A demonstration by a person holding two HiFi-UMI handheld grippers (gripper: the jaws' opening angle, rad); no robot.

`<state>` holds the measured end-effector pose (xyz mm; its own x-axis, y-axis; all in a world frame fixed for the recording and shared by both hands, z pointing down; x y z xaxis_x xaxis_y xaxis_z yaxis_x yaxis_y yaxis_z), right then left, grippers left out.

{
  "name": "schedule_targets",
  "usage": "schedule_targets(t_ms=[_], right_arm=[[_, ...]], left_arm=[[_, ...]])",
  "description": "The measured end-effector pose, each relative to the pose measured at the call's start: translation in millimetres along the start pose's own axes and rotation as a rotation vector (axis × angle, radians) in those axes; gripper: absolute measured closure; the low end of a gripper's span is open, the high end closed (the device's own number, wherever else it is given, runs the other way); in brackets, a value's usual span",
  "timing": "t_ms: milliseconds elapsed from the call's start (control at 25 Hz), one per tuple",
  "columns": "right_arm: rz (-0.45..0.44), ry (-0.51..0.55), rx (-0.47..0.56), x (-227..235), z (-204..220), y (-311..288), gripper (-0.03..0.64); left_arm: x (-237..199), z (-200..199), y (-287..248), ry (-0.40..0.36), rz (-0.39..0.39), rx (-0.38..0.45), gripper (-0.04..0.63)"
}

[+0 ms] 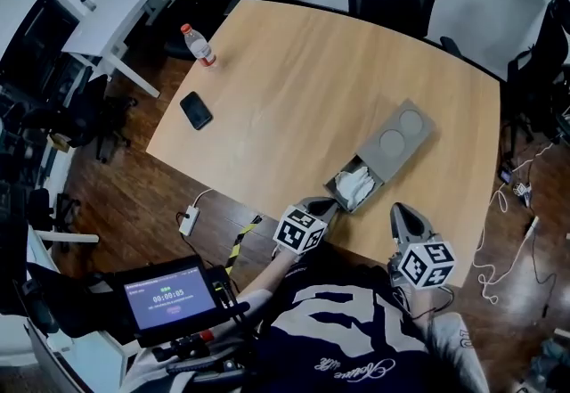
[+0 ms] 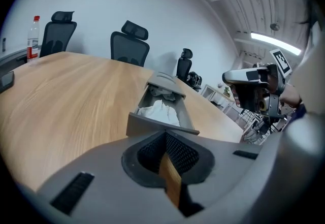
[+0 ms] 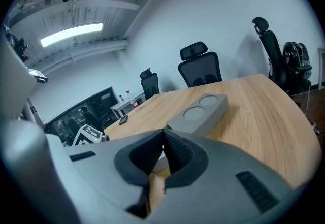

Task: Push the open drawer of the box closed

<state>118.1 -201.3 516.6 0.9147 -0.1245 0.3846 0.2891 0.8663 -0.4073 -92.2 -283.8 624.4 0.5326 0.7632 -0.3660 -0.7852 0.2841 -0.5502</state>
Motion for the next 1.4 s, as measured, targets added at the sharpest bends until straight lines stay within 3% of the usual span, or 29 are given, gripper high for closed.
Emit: schedule_targets(t_ms=[280, 520, 840, 1080, 1400], right_arm=[[0.118, -0.053, 0.035, 25, 1, 21, 0.627], [0.190, -0.082, 0.050, 41, 4, 40, 0.627], [0.244, -0.097, 0.074, 59, 6, 66, 0.627], [0.223, -0.094, 0.081, 74, 5, 76, 0.627], [0.073, -0.057, 0.067, 78, 2, 76, 0.627]], left_arm=[[-2, -37, -47, 0.017, 0.062, 0.060, 0.595], [-3, -60, -79, -0.021, 0.103, 0.063, 0.595], [2, -70, -99, -0.021, 0.098, 0.076, 0.595], [14, -70, -99, 0.006, 0.051, 0.108, 0.595], [62, -64, -65, 0.045, 0.001, 0.212, 0.595]])
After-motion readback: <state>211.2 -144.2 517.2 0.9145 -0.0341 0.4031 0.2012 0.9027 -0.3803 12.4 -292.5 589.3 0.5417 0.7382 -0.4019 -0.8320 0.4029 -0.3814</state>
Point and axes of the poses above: the fingertips, and each gripper's own axes: y backward along the fingers, x to its right, z out of its underside, the point moved 8 cm from there along y, backward along the fingers, and after that the axes turned 3 degrees about x, right-handed, at the moved point
